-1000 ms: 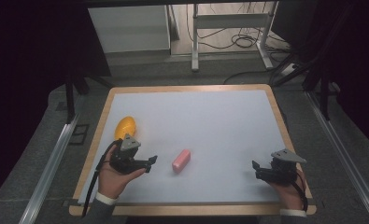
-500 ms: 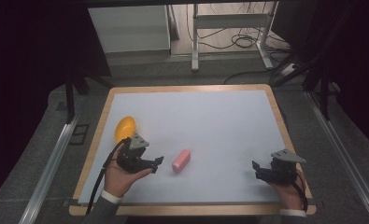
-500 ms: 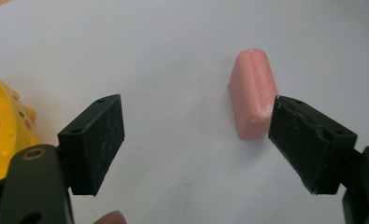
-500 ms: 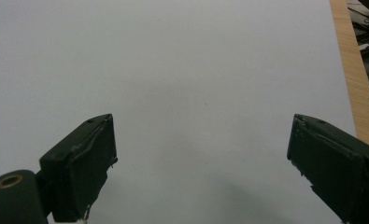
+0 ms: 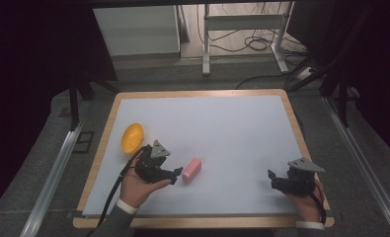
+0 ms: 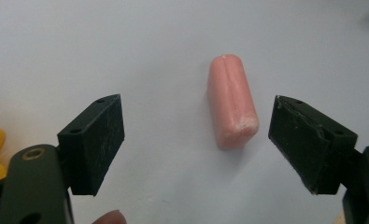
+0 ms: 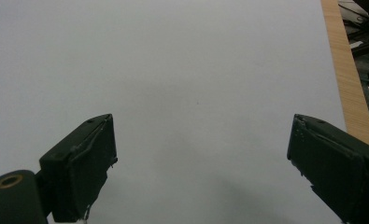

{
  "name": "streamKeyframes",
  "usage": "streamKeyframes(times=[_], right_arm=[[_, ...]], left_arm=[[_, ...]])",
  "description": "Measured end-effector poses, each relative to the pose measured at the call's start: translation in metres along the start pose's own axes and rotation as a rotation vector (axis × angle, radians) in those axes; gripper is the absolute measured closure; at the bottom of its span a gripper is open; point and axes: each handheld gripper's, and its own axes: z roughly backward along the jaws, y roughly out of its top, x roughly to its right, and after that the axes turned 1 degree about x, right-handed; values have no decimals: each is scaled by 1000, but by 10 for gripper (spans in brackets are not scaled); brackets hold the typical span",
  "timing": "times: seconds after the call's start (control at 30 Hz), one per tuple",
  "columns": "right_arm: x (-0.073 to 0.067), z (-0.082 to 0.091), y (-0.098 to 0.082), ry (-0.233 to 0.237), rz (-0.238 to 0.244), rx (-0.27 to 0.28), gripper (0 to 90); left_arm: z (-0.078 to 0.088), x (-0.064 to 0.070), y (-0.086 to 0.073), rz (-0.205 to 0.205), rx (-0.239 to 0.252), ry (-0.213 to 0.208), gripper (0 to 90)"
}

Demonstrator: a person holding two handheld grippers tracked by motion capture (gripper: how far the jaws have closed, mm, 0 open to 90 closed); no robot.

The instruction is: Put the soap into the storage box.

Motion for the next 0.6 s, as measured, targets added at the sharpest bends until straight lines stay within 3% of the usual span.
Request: streamKeyframes(times=[0.6], right_arm=[[-2,-1,0,4,1,-7,77]], left_arm=[[-33,16,18,-34,-76,-23,195]])
